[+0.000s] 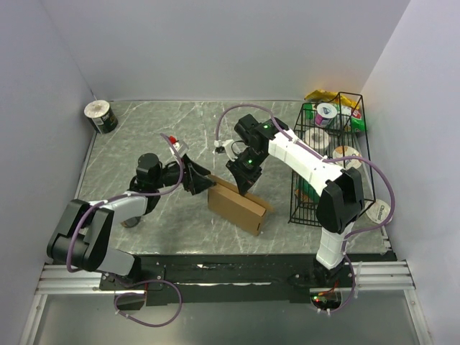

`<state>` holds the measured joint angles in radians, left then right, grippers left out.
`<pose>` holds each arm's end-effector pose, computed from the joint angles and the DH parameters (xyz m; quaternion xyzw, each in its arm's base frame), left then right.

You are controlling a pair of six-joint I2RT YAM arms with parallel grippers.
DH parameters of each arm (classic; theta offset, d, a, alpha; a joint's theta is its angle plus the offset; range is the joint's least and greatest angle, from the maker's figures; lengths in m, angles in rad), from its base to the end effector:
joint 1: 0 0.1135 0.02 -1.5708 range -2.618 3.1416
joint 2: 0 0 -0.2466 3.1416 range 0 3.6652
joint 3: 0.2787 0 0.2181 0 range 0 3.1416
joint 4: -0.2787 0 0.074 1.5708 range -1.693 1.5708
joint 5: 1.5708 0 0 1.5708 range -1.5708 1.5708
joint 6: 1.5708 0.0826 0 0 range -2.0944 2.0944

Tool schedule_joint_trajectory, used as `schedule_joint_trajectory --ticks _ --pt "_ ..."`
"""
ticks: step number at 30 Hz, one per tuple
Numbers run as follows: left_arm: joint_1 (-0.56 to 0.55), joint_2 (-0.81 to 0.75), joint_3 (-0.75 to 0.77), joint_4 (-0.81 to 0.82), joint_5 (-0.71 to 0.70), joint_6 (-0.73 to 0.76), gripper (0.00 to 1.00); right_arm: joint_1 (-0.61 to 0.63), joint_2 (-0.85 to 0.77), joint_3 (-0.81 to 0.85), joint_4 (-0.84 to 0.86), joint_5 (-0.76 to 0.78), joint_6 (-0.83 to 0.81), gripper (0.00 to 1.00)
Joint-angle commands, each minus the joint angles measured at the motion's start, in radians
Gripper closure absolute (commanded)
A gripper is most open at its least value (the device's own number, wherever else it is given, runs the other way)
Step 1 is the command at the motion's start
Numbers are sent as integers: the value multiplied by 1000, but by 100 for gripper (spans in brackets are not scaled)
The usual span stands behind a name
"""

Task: Fold the paper box

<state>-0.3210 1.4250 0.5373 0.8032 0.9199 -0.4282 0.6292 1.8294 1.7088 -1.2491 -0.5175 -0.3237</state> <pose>0.2513 -0.1528 0.2223 0.2646 0.6750 -0.5260 0.4446 0.2408 0.2258 0.2434 -0.4639 0.8429 0.2664 0.0572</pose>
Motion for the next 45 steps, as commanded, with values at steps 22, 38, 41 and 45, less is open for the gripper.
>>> schedule_joint_trajectory --ticks 22,38,41,45 --pt "-66 -61 30 -84 -92 147 76 -14 -39 6 28 60 9 85" --pt "-148 -90 0 -107 -243 174 98 46 -100 -73 161 296 46 96" --pt "-159 -104 -23 -95 -309 166 99 87 -133 -101 217 388 46 96" --pt "-174 -156 -82 -20 -409 151 99 127 -177 -129 270 554 45 96"
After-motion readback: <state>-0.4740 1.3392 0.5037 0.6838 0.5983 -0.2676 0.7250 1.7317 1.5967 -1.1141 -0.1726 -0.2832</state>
